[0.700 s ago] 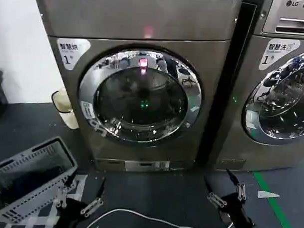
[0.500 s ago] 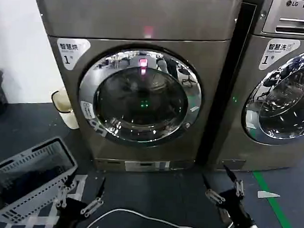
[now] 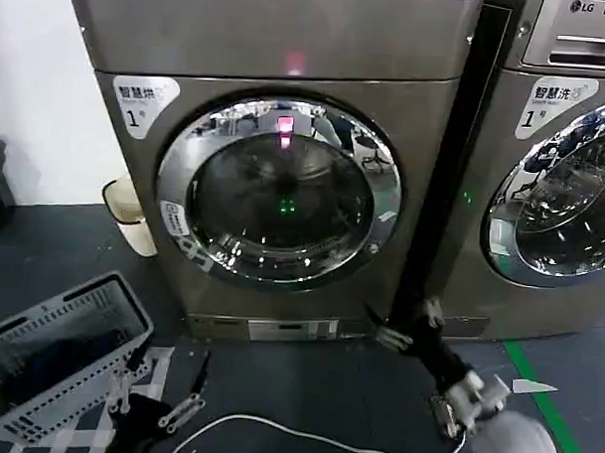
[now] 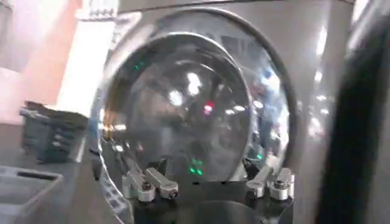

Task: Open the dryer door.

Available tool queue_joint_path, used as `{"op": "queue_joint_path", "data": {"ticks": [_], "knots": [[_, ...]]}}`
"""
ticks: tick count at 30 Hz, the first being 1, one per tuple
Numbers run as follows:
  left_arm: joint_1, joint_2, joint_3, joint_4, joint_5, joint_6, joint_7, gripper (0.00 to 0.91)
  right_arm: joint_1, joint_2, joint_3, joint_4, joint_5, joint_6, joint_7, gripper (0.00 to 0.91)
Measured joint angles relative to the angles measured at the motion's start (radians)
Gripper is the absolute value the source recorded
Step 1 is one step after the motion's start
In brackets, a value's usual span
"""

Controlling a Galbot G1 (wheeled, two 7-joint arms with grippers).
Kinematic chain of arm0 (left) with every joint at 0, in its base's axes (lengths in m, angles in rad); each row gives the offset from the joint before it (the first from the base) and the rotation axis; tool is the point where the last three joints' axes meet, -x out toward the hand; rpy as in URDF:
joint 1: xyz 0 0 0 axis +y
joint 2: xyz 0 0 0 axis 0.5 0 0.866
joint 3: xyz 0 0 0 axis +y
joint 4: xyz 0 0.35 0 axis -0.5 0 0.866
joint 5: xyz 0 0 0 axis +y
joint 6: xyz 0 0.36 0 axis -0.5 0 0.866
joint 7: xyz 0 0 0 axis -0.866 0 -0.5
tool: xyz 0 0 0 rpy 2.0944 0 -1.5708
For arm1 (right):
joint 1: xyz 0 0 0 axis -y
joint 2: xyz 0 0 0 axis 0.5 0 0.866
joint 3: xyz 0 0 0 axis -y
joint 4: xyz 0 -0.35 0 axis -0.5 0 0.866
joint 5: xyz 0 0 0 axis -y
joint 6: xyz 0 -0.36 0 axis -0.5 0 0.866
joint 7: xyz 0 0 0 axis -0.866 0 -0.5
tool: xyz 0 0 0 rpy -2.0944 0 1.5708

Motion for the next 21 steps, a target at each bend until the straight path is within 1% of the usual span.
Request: {"op": "queue_joint_path", "data": {"ticks": [4, 8, 14, 21], "knots": [[0.0, -0.003, -0.004, -0.001, 0.001, 0.0, 0.0, 0.907, 0.145, -0.033, -0.128, -0.052, 0.04, 0.003, -0.006, 0.907], [0.001, -0.008, -0.004, 0.0, 0.006, 0.001, 0.0, 0.907, 0.269, -0.035, -0.243, -0.105, 0.059, 0.012, -0.013, 0.907], [0.002, -0.019, -0.005, 0.001, 0.011, 0.002, 0.001, 0.907, 0.467, 0.0, -0.405, -0.217, 0.079, 0.015, -0.011, 0.907], [0.003, -0.028, -0.007, 0.005, 0.016, 0.003, 0.001, 0.907, 0.625, 0.072, -0.535, -0.338, 0.079, 0.029, -0.009, 0.907]]}}
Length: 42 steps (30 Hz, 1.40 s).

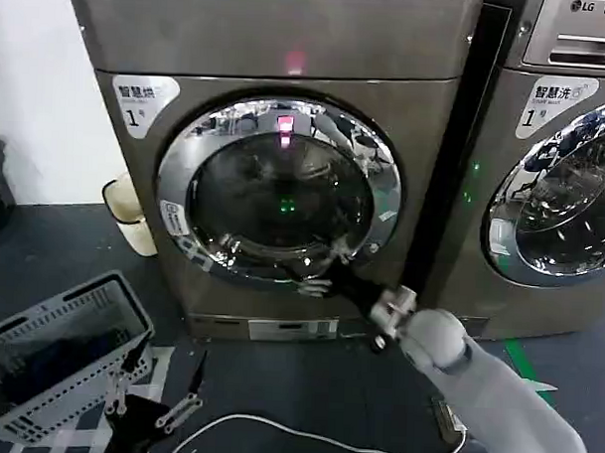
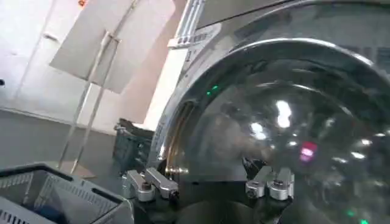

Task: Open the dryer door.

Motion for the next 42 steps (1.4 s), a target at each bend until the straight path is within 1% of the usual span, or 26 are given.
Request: {"op": "queue_joint_path", "data": {"ticks": [6, 11, 32, 42], "knots": [[0.0, -0.002, -0.001, 0.0, 0.001, 0.001, 0.001, 0.907, 0.099, 0.067, -0.071, -0.11, 0.0, 0.007, -0.006, 0.907], [0.003, -0.003, -0.001, 0.001, 0.002, 0.001, 0.001, 0.907, 0.152, 0.11, -0.117, -0.182, 0.001, 0.005, -0.006, 0.907], [0.014, -0.006, -0.016, -0.017, -0.001, -0.003, 0.001, 0.907, 0.261, 0.318, -0.182, -0.387, -0.014, 0.001, -0.015, 0.907], [0.018, -0.01, -0.022, -0.021, -0.003, -0.003, 0.001, 0.907, 0.3, 0.4, -0.186, -0.475, -0.02, 0.001, -0.046, 0.907]]}}
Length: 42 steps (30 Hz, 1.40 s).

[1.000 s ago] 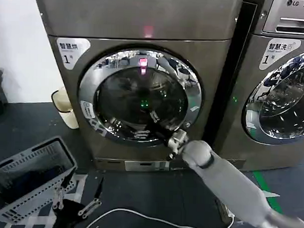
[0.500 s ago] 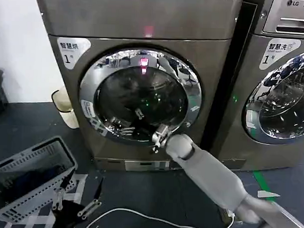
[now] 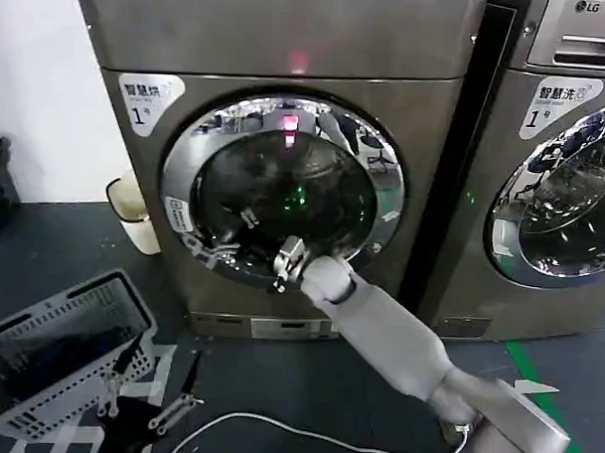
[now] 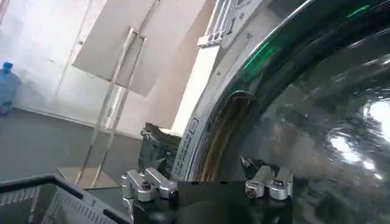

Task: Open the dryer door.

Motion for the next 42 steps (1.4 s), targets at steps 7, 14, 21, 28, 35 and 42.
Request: {"op": "queue_joint_path", "data": {"ticks": [7, 14, 21, 28, 35, 42], "knots": [[0.003, -0.002, -0.006, -0.004, -0.001, 0.0, 0.0, 0.907, 0.023, 0.038, -0.011, -0.05, 0.001, 0.004, -0.035, 0.907], [0.006, -0.007, -0.012, -0.009, -0.003, 0.0, -0.001, 0.907, 0.043, 0.072, -0.019, -0.098, 0.007, 0.021, -0.087, 0.907], [0.008, -0.008, -0.026, -0.011, -0.01, 0.001, -0.002, 0.907, 0.057, 0.084, -0.036, -0.117, 0.035, 0.045, -0.18, 0.907], [0.0, -0.007, -0.037, -0.007, -0.019, 0.005, -0.001, 0.907, 0.055, 0.058, -0.058, -0.091, 0.07, 0.067, -0.271, 0.907], [-0.033, 0.011, -0.086, 0.009, -0.096, 0.048, 0.013, 0.907, 0.021, -0.008, -0.075, -0.005, 0.114, 0.085, -0.352, 0.907], [-0.121, 0.045, -0.258, 0.026, -0.272, 0.188, 0.037, 0.907, -0.027, -0.121, -0.055, 0.096, 0.138, 0.169, -0.537, 0.907]]}}
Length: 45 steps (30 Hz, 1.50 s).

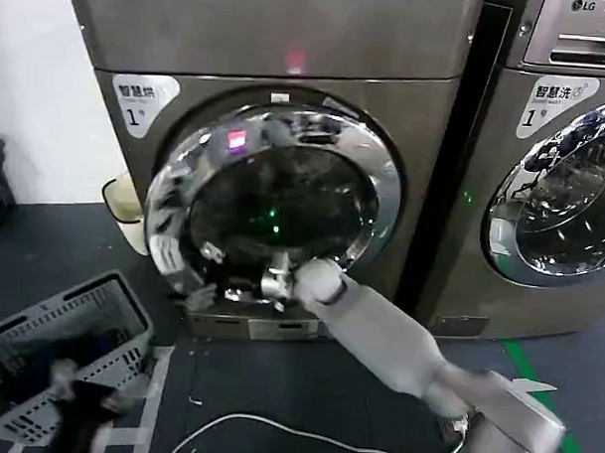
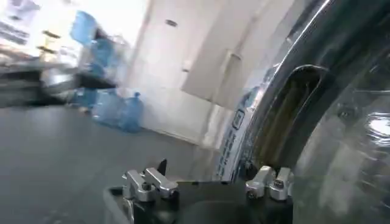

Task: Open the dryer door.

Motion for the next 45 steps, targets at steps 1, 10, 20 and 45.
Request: {"op": "queue_joint_path", "data": {"ticks": [1, 10, 20, 45], "knots": [[-0.015, 0.005, -0.024, 0.005, -0.025, 0.018, 0.004, 0.907, -0.009, -0.017, 0.005, 0.014, 0.001, 0.009, -0.028, 0.907], [-0.148, 0.068, -0.128, 0.048, -0.112, 0.09, 0.025, 0.907, -0.109, -0.149, 0.078, 0.182, 0.049, 0.013, -0.21, 0.907], [-0.268, 0.18, -0.063, 0.122, -0.097, 0.108, 0.042, 0.907, -0.302, -0.336, 0.284, 0.396, 0.031, 0.011, -0.224, 0.907], [-0.647, 0.397, 0.483, 0.357, -0.123, 0.076, 0.064, 0.907, -1.62, -0.158, 1.595, 0.923, -0.316, 0.067, 0.552, 0.907]]}}
